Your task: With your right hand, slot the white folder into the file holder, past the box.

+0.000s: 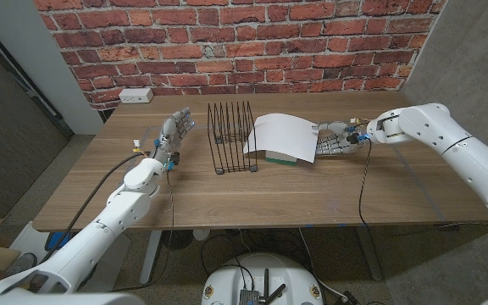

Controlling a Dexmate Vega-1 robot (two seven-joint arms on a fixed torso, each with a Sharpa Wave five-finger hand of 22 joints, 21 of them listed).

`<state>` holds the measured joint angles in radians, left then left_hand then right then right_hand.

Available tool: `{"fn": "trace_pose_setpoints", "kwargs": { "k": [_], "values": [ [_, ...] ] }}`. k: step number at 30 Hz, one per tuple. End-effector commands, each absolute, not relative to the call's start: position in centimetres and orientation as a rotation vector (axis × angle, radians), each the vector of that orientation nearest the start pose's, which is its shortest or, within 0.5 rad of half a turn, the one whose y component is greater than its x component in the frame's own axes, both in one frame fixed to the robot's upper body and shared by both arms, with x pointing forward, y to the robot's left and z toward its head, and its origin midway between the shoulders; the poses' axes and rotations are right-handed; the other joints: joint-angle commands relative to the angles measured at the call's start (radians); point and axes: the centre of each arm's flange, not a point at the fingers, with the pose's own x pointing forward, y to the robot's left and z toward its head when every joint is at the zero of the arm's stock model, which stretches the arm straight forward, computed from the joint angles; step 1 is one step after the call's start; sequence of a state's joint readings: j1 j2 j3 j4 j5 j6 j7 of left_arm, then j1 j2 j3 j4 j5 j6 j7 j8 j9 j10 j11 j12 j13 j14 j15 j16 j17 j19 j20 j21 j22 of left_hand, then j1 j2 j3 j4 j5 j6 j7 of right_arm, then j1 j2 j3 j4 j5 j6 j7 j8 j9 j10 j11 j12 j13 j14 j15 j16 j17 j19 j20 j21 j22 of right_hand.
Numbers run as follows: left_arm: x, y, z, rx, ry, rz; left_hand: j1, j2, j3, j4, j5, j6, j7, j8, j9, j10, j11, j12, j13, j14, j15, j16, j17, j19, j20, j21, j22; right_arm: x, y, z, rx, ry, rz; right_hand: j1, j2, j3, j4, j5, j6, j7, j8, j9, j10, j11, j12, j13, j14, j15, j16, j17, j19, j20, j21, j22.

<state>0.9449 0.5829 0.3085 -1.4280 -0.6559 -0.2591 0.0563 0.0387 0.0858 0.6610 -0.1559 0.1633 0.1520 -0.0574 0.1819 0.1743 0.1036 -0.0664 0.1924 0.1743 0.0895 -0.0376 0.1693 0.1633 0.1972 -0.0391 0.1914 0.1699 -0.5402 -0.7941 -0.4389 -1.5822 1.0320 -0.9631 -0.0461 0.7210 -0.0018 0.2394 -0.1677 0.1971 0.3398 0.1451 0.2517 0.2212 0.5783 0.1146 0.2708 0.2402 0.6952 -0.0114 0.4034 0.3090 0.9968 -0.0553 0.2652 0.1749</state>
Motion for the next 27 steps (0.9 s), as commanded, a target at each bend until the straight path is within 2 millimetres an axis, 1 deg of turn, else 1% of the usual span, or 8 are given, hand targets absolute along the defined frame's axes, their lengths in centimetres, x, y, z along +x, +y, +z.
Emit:
{"fn": "trace_pose_setpoints", "kwargs": {
  "k": [1, 6, 10, 11, 12, 17, 20, 27],
  "values": [
    [62.94, 31.96, -3.80, -0.042, -0.573, -0.124, 0.008, 0.023, 0.008, 0.001, 0.007, 0.007, 0.000, 0.005, 0.003, 0.009, 0.005, 0.005, 0.004, 0.014, -0.061, 0.007, 0.001, 0.011, -0.063, 0.004, 0.002, 63.31, -29.54, 2.52, -0.029, 0.286, 0.284, 0.035, -0.002, 0.009, -0.007, 0.005, 0.016, 0.071, 0.008, 0.006, 0.016, 0.007, 0.010, 0.009, 0.021, 0.001, 0.009, 0.001, 0.034, -0.011, 0.008, 0.001],
    [62.96, 31.95, -3.89, -0.044, -0.569, -0.124, 0.009, 0.023, 0.009, 0.000, 0.008, 0.008, 0.002, 0.005, 0.003, 0.010, 0.005, 0.005, 0.004, 0.015, -0.060, 0.007, 0.001, 0.011, -0.064, 0.004, 0.002, 63.36, -29.24, 2.52, -0.021, 0.288, 0.277, 0.071, -0.003, 0.020, -0.009, 0.005, 0.025, 0.071, 0.009, 0.009, 0.032, 0.010, 0.014, 0.013, 0.041, 0.000, 0.005, -0.012, 0.060, -0.017, 0.007, -0.004],
    [63.03, 31.92, -4.00, -0.048, -0.566, -0.126, 0.009, 0.024, 0.010, 0.000, 0.008, 0.008, 0.003, 0.005, 0.003, 0.012, 0.008, 0.005, 0.004, 0.015, -0.059, 0.007, 0.001, 0.011, -0.064, 0.003, 0.002, 63.44, -29.07, 2.50, -0.020, 0.290, 0.267, 0.093, 0.006, 0.028, -0.002, 0.002, 0.043, 0.070, 0.015, 0.012, 0.055, -0.008, 0.021, 0.018, 0.082, -0.033, 0.019, -0.016, 0.085, -0.032, 0.006, -0.005],
    [63.05, 31.91, -4.03, -0.049, -0.566, -0.127, 0.009, 0.024, 0.010, 0.000, 0.008, 0.008, 0.002, 0.005, 0.003, 0.012, 0.009, 0.005, 0.004, 0.015, -0.060, 0.006, 0.001, 0.011, -0.064, 0.004, 0.002, 63.45, -29.04, 2.50, -0.018, 0.289, 0.263, 0.094, 0.004, 0.027, -0.001, 0.002, 0.048, 0.070, 0.017, 0.013, 0.065, -0.014, 0.025, 0.019, 0.082, -0.034, 0.019, -0.015, 0.087, -0.033, 0.005, -0.005],
    [63.06, 31.90, -4.06, -0.051, -0.567, -0.130, 0.010, 0.024, 0.010, 0.000, 0.008, 0.008, 0.002, 0.005, 0.003, 0.013, 0.007, 0.005, 0.004, 0.015, -0.059, 0.007, 0.001, 0.012, -0.065, 0.004, 0.002, 63.46, -29.01, 2.50, -0.019, 0.290, 0.262, 0.102, 0.006, 0.029, -0.001, 0.001, 0.060, 0.069, 0.021, 0.015, 0.076, -0.023, 0.028, 0.020, 0.089, -0.047, 0.021, -0.016, 0.096, -0.043, 0.005, -0.005],
    [63.15, 31.85, -4.22, -0.053, -0.558, -0.131, 0.010, 0.024, 0.011, 0.000, 0.008, 0.011, 0.004, 0.005, 0.003, 0.016, 0.007, 0.006, 0.004, 0.020, -0.057, 0.007, 0.001, 0.014, -0.065, 0.004, 0.002, 63.59, -28.81, 2.35, -0.010, 0.296, 0.258, 0.122, 0.007, 0.032, -0.003, -0.001, 0.090, 0.067, 0.032, 0.018, 0.103, -0.034, 0.037, 0.024, 0.112, -0.061, 0.029, -0.017, 0.115, -0.049, 0.006, -0.005],
    [63.19, 31.85, -4.27, -0.056, -0.559, -0.132, 0.010, 0.025, 0.011, 0.000, 0.008, 0.013, 0.007, 0.006, 0.003, 0.017, 0.007, 0.006, 0.004, 0.021, -0.056, 0.007, 0.001, 0.017, -0.065, 0.005, 0.002, 63.64, -28.68, 2.28, -0.009, 0.298, 0.254, 0.129, 0.006, 0.032, -0.001, -0.002, 0.105, 0.066, 0.038, 0.020, 0.121, -0.047, 0.043, 0.026, 0.131, -0.076, 0.038, -0.016, 0.124, -0.055, 0.005, -0.004],
    [63.21, 31.90, -4.26, -0.057, -0.557, -0.134, 0.010, 0.025, 0.012, 0.000, 0.008, 0.013, 0.009, 0.005, 0.003, 0.020, 0.018, 0.006, 0.005, 0.022, -0.056, 0.007, 0.001, 0.017, -0.063, 0.005, 0.002, 63.72, -28.60, 2.19, -0.004, 0.302, 0.257, 0.132, 0.016, 0.029, 0.009, -0.005, 0.155, 0.062, 0.057, 0.025, 0.156, -0.069, 0.055, 0.031, 0.158, -0.099, 0.053, -0.010, 0.139, -0.062, 0.005, -0.001]
  ]
}}
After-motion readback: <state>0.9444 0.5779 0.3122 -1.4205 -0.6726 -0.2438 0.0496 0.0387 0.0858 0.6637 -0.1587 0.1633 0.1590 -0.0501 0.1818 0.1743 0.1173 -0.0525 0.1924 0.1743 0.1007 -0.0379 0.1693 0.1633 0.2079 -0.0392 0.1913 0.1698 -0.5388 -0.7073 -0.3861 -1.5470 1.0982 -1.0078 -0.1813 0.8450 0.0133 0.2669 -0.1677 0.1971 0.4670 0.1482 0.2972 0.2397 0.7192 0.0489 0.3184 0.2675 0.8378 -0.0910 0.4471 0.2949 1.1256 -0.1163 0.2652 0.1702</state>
